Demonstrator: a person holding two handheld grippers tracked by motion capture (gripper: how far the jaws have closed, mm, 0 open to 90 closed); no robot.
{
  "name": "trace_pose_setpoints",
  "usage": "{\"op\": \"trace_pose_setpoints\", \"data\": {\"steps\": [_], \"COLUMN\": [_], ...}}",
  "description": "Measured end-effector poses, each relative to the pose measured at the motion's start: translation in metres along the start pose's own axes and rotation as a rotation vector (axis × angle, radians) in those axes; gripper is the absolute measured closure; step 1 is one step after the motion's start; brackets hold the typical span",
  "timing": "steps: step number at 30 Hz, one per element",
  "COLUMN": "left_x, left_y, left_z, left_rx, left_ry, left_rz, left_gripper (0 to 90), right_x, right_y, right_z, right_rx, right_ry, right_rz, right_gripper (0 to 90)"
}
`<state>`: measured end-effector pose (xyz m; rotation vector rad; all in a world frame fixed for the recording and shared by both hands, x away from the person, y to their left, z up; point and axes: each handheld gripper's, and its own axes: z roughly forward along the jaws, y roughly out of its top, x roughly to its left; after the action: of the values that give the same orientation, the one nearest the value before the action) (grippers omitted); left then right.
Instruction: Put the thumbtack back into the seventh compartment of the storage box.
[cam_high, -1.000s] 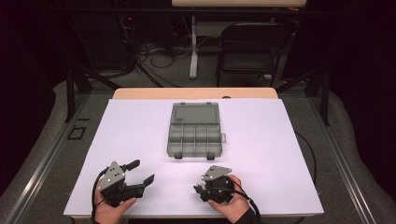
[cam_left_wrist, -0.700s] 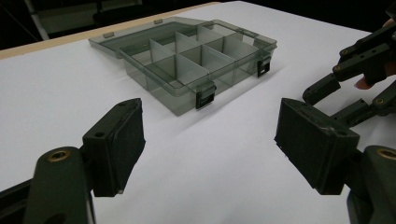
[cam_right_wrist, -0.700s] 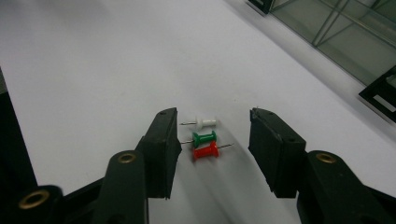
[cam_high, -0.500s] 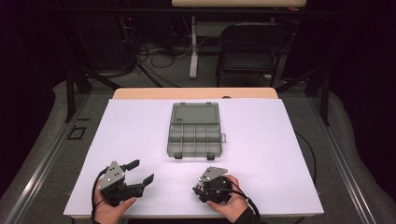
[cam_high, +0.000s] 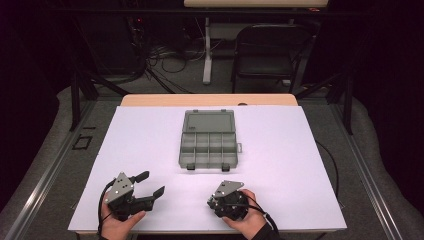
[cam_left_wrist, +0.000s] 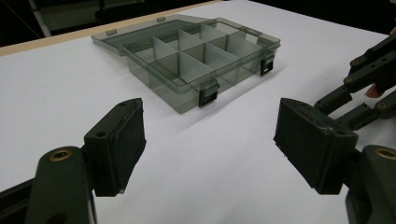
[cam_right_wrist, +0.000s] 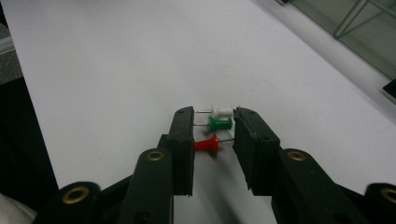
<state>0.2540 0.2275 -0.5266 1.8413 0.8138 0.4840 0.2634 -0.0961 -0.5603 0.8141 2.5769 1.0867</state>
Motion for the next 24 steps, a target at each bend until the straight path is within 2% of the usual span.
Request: {"op": "trace_pose_setpoints", "data": {"steps": [11,24], "left_x": [0.0002,0.0003], "left_y": [-0.0001,0.0000], "left_z": [0.0002,-0.0002], "left_rx": [0.001,-0.002], "left_ry": [0.001,0.003], "left_rz": [-0.002,-0.003], "left_gripper": [24.4,24.3], "right_x": [0.0004,0.0016], "right_y": [-0.0007,0.0011], "right_z": [-0.0016,-0.0068], "right_rx": [0.010,-0.011], "right_ry": [-0.002,0.005], "right_rz": [0.014,0.030], "right_gripper": [69.1,69.2]}}
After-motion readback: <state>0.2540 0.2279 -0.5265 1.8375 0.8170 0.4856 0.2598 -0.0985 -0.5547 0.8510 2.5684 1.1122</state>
